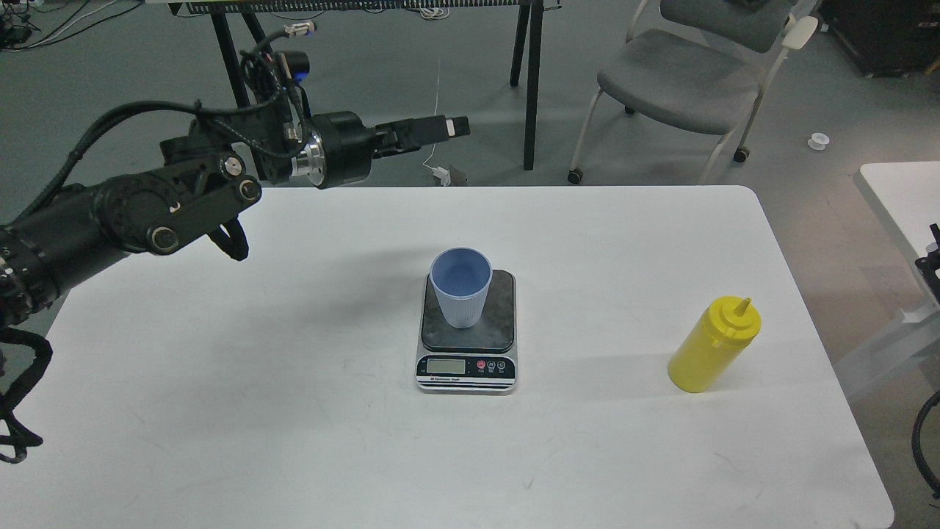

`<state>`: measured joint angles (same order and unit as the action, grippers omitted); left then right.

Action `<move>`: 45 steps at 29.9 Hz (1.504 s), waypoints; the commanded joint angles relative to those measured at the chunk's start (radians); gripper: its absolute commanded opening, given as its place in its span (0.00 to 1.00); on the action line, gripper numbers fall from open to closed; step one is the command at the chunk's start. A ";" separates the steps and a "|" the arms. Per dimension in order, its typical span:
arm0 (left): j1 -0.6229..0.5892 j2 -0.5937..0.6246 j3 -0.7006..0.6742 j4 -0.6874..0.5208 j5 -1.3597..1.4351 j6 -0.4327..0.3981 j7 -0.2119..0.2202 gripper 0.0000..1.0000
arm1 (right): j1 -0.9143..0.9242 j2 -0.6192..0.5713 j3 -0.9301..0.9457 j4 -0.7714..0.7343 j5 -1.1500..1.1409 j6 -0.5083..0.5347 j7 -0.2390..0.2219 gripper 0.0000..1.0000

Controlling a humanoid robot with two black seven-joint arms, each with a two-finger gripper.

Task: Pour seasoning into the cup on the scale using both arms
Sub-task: 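Open the left gripper and lift it away from the cup, then move the right gripper to the yellow squeeze bottle and grasp it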

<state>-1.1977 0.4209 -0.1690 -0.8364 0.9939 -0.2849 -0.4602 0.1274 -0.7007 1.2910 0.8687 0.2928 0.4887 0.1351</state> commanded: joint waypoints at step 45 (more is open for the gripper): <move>0.089 0.072 -0.302 0.118 -0.988 -0.137 0.012 0.99 | -0.341 0.443 -0.122 0.343 -0.049 0.000 0.001 0.99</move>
<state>-1.1090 0.4926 -0.4697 -0.7179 0.0059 -0.4221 -0.4479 -0.2393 -0.2583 1.1691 1.2328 0.2438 0.4887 0.1367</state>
